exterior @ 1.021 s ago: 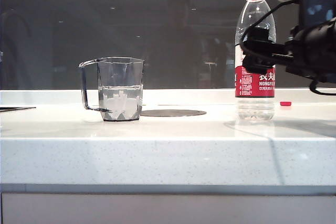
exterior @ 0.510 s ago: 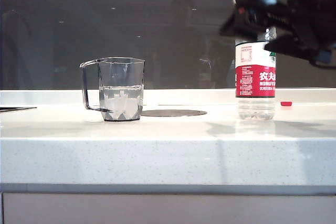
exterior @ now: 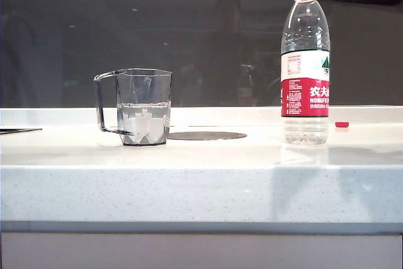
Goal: Pick up the mineral water bottle on the table and pour water into the mug until it's half full.
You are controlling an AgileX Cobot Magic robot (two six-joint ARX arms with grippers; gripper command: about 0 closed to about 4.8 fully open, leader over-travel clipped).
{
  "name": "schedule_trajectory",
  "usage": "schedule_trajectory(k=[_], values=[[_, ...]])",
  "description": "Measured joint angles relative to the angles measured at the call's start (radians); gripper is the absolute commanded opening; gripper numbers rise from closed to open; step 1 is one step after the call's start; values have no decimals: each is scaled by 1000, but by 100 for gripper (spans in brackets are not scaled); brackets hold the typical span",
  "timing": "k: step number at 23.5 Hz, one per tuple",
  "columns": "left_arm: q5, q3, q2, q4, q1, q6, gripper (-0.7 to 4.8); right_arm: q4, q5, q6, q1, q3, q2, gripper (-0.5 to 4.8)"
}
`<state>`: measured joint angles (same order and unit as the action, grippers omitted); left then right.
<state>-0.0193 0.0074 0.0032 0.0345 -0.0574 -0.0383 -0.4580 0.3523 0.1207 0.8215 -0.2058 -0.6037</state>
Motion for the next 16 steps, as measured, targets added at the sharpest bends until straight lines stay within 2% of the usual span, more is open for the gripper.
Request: schedule_trajectory(k=[12, 16], values=[[0, 0, 0, 0, 4, 0, -4, 41, 11, -8, -2, 0, 99, -2], [-1, 0, 0, 0, 54, 0, -4, 132, 11, -9, -2, 0, 150, -2]])
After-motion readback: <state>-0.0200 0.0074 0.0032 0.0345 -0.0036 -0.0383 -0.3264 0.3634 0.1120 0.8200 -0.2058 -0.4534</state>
